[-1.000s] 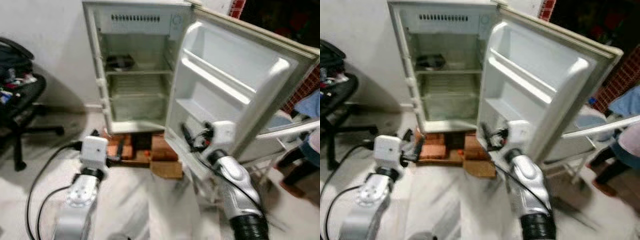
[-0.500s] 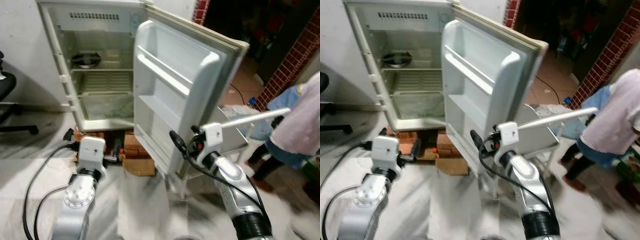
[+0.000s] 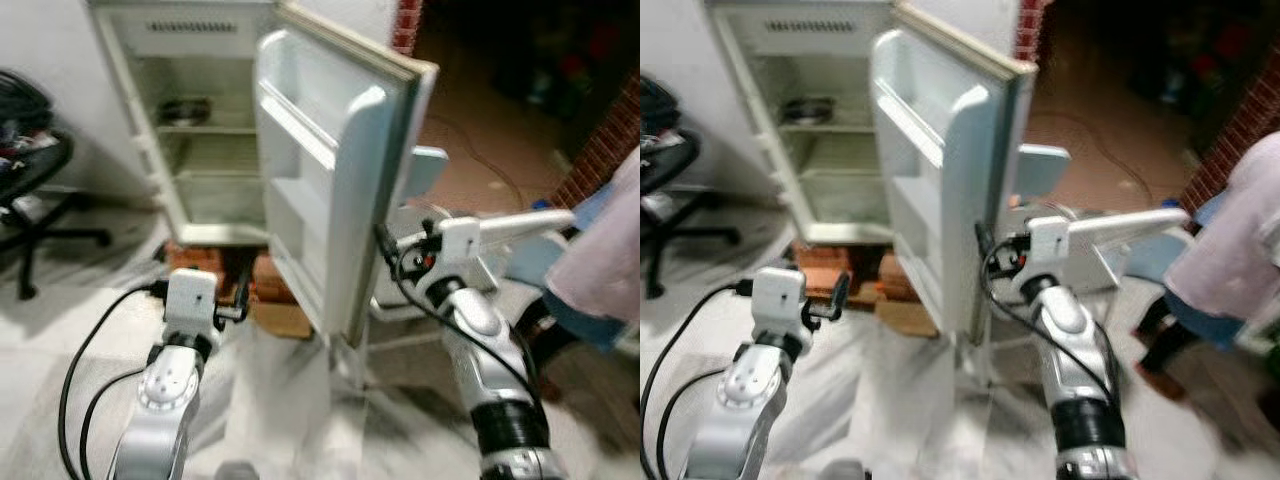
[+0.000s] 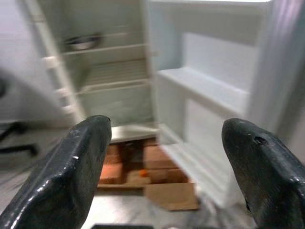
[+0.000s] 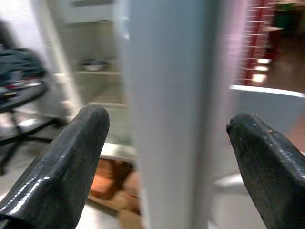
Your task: Restocking fridge
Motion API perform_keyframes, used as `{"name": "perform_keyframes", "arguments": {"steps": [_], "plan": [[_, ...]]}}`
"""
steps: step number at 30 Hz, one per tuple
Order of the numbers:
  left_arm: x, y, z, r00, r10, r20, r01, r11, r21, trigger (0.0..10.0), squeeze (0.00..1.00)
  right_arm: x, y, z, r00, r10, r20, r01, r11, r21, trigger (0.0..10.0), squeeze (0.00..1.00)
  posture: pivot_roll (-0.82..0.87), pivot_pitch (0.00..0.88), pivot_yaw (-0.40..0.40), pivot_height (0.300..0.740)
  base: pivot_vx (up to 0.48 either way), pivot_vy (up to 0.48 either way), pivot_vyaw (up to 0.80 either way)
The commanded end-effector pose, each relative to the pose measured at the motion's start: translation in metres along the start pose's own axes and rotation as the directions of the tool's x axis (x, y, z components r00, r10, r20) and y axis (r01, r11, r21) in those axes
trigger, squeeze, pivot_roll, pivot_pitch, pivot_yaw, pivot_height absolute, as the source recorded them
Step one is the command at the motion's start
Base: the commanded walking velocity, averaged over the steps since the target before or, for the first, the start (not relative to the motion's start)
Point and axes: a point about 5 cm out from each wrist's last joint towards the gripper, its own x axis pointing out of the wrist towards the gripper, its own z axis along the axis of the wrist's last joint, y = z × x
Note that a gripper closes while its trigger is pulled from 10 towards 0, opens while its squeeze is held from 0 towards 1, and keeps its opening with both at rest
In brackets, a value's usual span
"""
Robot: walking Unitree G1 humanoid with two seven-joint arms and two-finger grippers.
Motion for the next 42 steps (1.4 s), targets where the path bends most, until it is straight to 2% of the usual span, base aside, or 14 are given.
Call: {"name": "perform_keyframes", "arguments": {"steps": [1,11,17,22,27,31,34,36,37,42], "plan": [[0.000,0.003,0.003,1.000,0.009,0.013,-0.009,1.000,0.003,10.0,0.00,0.003,0.002,0.007,1.000,0.006,0.029,-0.005,1.000,-0.014,10.0,0.00,0.11,0.000,-0.034,0.740,0.386,0.000,0.80],[0.001,0.002,0.005,1.000,0.001,0.023,-0.001,1.000,-0.023,10.0,0.00,0.004,-0.006,0.012,0.993,-0.092,0.075,0.094,0.995,-0.026,10.0,0.00,0.11,0.000,-0.036,0.740,0.322,0.000,0.14],[0.001,0.003,0.002,1.000,0.013,0.003,-0.013,1.000,-0.007,10.0,0.00,-0.001,-0.021,0.010,0.970,-0.231,0.076,0.236,0.970,-0.052,10.0,0.00,0.12,0.000,-0.038,0.740,0.000,0.000,0.00],[-0.001,0.007,0.005,1.000,0.014,-0.009,-0.014,1.000,0.026,10.0,0.00,-0.005,-0.028,0.012,0.949,-0.303,0.085,0.310,0.946,-0.090,10.0,0.00,0.12,0.000,-0.022,0.740,0.000,0.000,0.00],[-0.006,0.011,0.006,1.000,0.029,-0.008,-0.029,0.999,0.025,10.0,0.00,-0.007,-0.031,0.012,0.944,-0.320,0.083,0.323,0.946,-0.030,10.0,0.00,0.12,0.000,-0.024,0.740,0.000,0.000,0.00],[-0.008,0.008,0.002,0.999,0.020,-0.027,-0.020,1.000,0.024,10.0,0.00,0.008,-0.032,0.025,0.952,-0.283,0.120,0.286,0.958,-0.009,10.0,0.00,0.13,0.001,-0.025,0.740,0.000,0.000,0.00],[-0.011,0.005,0.002,0.999,0.016,-0.038,-0.015,1.000,0.017,10.0,0.00,0.024,-0.041,0.045,0.937,-0.310,0.161,0.317,0.948,-0.018,10.0,0.00,0.14,0.010,-0.033,0.740,0.000,0.000,0.00],[-0.012,0.004,0.001,0.999,0.016,-0.043,-0.016,1.000,0.015,10.0,0.00,0.026,-0.042,0.047,0.935,-0.315,0.163,0.323,0.946,-0.023,10.0,0.00,0.14,0.012,-0.035,0.740,0.000,0.000,0.00],[-0.016,0.005,-0.002,0.998,0.020,-0.058,-0.019,1.000,0.012,10.0,0.00,0.033,-0.043,0.053,0.932,-0.319,0.171,0.329,0.944,-0.033,10.0,0.00,0.15,0.016,-0.040,0.740,0.000,0.000,0.00],[-0.021,0.005,-0.005,0.997,0.027,-0.071,-0.026,1.000,0.008,10.0,0.00,0.048,-0.033,0.063,0.947,-0.256,0.195,0.261,0.965,-0.002,10.0,0.00,0.16,0.017,-0.045,0.740,0.000,0.000,0.00]]}}
